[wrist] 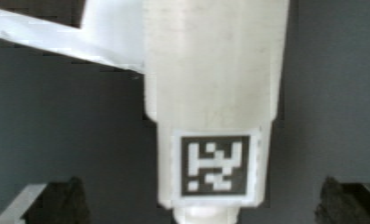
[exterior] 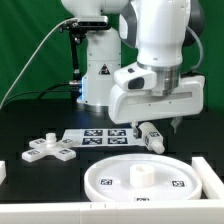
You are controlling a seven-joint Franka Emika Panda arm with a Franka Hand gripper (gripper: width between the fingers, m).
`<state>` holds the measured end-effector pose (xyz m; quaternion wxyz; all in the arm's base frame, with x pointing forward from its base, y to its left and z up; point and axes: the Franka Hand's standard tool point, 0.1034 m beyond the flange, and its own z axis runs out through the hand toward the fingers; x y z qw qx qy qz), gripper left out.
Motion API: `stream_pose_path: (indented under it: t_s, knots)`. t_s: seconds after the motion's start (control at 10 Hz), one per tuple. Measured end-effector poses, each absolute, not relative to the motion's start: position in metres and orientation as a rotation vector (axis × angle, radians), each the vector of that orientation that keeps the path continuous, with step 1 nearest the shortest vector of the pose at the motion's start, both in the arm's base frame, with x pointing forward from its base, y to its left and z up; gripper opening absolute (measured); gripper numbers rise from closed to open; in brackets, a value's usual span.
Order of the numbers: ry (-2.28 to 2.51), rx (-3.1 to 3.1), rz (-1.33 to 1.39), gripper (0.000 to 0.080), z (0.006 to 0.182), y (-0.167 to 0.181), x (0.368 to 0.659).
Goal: Assemble round table
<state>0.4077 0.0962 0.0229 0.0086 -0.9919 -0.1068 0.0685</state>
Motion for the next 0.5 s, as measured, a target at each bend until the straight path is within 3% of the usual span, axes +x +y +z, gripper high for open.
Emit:
stream_pose_path:
  t_s: [0.3,0.5]
  knots:
    - [-0.347,-3.095,0.194,0.0649,0.0150,0.1015,0.4072]
    - [-0.347,-3.095,0.196,0.0386,0.0146,0.1015,0.4069]
